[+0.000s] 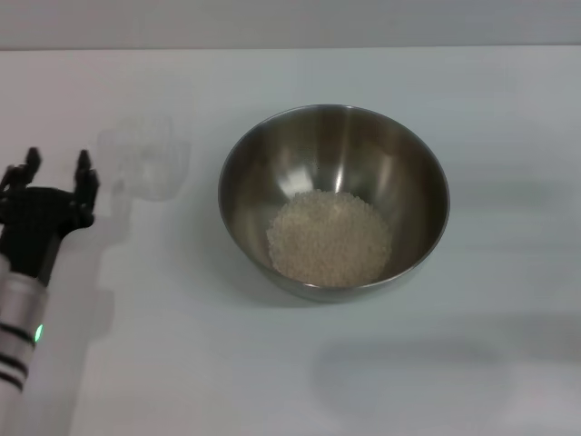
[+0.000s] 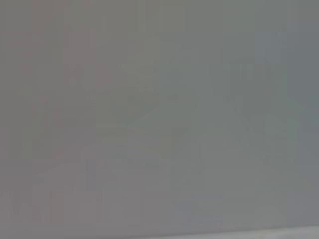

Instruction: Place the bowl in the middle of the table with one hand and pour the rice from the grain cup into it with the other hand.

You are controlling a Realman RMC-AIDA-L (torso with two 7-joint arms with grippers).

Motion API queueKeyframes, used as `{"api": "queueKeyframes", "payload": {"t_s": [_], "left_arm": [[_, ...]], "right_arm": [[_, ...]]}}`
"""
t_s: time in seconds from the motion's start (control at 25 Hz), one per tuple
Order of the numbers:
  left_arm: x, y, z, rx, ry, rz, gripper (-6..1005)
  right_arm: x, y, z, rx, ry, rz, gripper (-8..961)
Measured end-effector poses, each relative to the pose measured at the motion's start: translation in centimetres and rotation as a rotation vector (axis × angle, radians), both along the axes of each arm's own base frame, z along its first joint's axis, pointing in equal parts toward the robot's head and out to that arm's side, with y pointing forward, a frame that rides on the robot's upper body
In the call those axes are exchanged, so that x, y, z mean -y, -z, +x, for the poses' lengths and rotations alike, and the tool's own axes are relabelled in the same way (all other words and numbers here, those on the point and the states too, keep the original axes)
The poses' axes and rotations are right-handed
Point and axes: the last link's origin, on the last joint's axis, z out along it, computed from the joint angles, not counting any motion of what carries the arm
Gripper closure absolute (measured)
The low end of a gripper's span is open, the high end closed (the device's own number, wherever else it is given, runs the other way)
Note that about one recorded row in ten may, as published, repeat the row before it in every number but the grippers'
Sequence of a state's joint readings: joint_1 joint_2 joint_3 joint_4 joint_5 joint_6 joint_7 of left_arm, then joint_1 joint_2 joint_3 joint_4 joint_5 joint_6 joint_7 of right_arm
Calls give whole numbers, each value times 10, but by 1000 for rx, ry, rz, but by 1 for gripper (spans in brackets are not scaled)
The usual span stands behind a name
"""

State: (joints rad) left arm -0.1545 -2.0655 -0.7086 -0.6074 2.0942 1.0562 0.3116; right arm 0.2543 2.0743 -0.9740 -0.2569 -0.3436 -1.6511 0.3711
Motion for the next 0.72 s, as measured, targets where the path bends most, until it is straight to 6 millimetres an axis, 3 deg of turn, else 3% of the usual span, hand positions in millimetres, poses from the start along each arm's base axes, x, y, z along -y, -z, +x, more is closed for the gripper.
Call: {"api": "queueKeyframes", "payload": {"t_s": [0.2,0.48,0.56,0.68,0.72], "left_arm": [[24,-25,-3,104,157,113,403],[22,-41,-3,197,233,154,326],[20,-45,-3,193,237,176,304],[18,-48,-4,190,231,189,169],[18,-48,-4,190,231,189,169]], "right_arm": [[1,7,5,-15,34,-21,549],[-3,14,20,-64,138,-56,550],[-5,15,28,-149,166,-92,550],[-8,15,34,-208,177,-128,550],[-9,15,35,-219,181,-135,550]]}}
